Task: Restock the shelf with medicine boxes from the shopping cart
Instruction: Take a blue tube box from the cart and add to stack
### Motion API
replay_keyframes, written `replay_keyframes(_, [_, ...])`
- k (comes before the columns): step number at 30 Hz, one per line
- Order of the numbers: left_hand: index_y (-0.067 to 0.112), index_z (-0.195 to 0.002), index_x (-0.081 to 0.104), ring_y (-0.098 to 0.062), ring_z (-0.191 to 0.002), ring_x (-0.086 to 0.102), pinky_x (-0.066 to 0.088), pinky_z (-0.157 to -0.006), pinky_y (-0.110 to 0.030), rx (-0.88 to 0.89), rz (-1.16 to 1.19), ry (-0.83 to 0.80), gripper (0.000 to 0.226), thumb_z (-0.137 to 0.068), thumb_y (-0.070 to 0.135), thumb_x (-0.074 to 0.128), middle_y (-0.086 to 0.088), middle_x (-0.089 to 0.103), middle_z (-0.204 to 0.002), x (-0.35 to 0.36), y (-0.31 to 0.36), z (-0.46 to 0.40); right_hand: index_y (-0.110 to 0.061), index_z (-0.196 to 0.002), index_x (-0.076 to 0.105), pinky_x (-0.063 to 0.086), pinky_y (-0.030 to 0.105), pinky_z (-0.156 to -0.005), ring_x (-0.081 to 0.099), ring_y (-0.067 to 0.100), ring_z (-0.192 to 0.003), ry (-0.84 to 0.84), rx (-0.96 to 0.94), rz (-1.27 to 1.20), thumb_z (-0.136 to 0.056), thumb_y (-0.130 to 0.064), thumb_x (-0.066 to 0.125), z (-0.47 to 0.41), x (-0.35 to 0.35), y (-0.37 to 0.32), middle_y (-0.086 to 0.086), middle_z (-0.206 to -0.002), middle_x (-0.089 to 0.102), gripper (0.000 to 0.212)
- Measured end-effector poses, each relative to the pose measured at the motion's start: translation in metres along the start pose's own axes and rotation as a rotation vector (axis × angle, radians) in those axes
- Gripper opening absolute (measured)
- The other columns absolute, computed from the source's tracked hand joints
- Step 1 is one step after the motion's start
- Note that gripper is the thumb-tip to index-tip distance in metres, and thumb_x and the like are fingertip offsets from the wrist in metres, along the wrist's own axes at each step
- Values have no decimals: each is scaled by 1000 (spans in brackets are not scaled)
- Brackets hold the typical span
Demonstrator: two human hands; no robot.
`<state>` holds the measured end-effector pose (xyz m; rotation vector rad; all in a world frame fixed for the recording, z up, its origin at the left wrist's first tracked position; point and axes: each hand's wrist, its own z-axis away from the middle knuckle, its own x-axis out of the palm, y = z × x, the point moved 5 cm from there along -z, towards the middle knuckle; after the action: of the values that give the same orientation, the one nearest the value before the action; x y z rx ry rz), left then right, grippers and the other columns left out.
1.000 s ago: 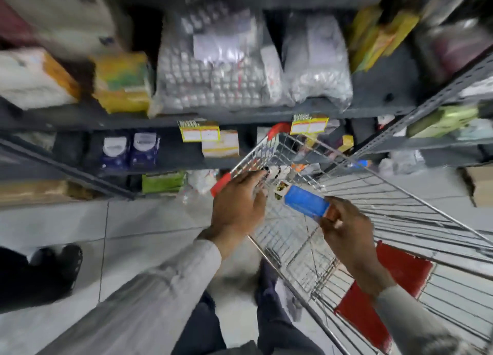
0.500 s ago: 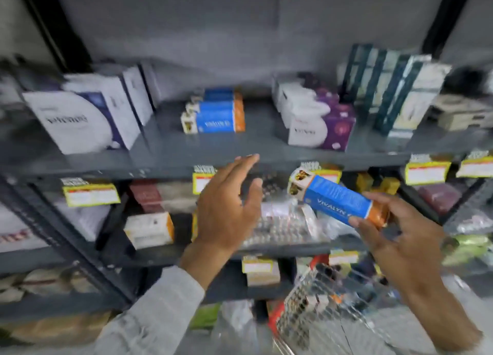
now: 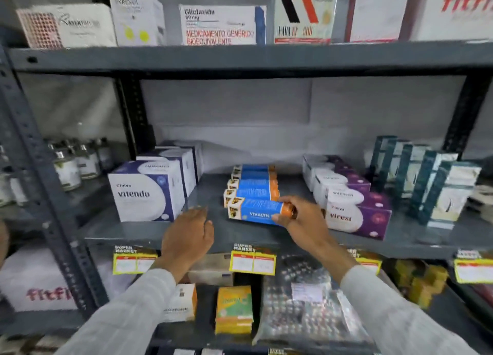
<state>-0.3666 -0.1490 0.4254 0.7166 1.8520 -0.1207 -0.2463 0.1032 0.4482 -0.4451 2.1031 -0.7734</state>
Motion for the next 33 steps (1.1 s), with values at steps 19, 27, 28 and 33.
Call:
replay_keyframes(19, [25, -152, 42, -19, -150, 32, 26, -120, -36, -5, -119, -61, 55, -105, 49, 28, 4, 37, -162, 18, -11, -7, -27, -111, 77, 43, 3, -79, 61, 3, -99, 24, -99, 2, -86, -22, 79, -3, 12, 12, -10, -108, 65, 26])
replay_keyframes(27, [25, -154, 40, -19, -151, 31, 25, -120, -36, -18, -133, -70, 56, -105, 50, 27, 5, 35, -162, 20, -12, -8, -18, -119, 75, 44, -1, -81, 60, 10, -110, -58, -120, -3, -91, -16, 73, -14, 21, 11, -3, -118, 64, 27])
replay_keyframes(28, [25, -154, 40, -20, -151, 31, 24, -120, -36, -16, -134, -67, 56, -105, 49, 27, 5, 35, -162, 19, -11, -8, -17, -118, 75, 45, 0, -82, 60, 10, -110, -68, -123, -17, -92, -15, 72, -14, 21, 12, -3, -118, 64, 27])
replay_keyframes(33, [24, -154, 40, -20, -152, 30, 22, -121, -37, -15, -125, -68, 56, -105, 48, 27, 4, 35, -162, 19, -11, -7, -16, -116, 75, 48, 4, -82, 61, 11, -111, -82, -126, -70, -93, -13, 70, -12, 20, 14, -2, -118, 64, 24])
